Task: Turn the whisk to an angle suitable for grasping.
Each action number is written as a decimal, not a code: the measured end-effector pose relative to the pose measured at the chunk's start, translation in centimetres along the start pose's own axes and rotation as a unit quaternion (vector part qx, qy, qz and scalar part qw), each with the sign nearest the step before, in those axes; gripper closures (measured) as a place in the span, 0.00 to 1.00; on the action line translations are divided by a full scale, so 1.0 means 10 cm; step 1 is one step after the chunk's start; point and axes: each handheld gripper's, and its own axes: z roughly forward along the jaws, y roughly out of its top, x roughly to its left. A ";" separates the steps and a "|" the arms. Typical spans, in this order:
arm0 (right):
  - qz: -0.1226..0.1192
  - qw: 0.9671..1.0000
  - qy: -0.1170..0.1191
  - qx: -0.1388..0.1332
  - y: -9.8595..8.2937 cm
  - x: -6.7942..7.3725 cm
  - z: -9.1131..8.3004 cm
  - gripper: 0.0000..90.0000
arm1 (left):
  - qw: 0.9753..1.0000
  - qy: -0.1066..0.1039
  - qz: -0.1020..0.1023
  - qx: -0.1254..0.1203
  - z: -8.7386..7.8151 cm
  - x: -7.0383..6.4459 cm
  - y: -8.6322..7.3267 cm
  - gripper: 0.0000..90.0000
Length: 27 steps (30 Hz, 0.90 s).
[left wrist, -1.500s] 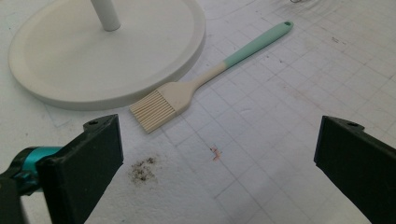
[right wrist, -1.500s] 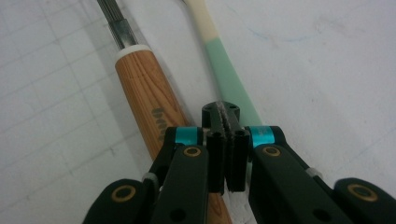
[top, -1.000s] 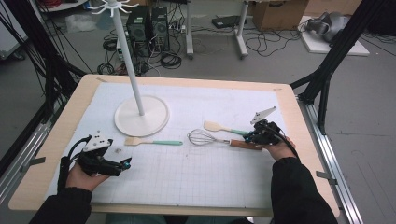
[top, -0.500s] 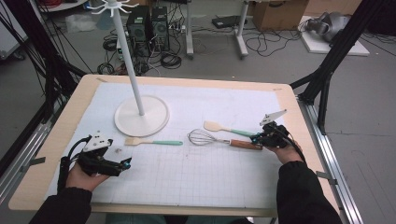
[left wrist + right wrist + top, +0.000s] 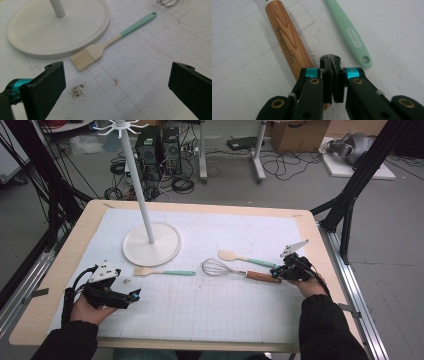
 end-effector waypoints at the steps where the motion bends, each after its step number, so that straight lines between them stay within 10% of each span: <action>1: -0.001 1.000 0.002 -0.002 0.00 0.02 0.00 0.99 | 1.000 0.000 0.002 0.000 0.00 0.00 0.00 0.02; 27: -0.014 0.998 0.051 -0.017 -0.03 0.40 -0.01 0.99 | 1.000 -0.001 0.003 -0.001 0.00 -0.01 0.01 0.02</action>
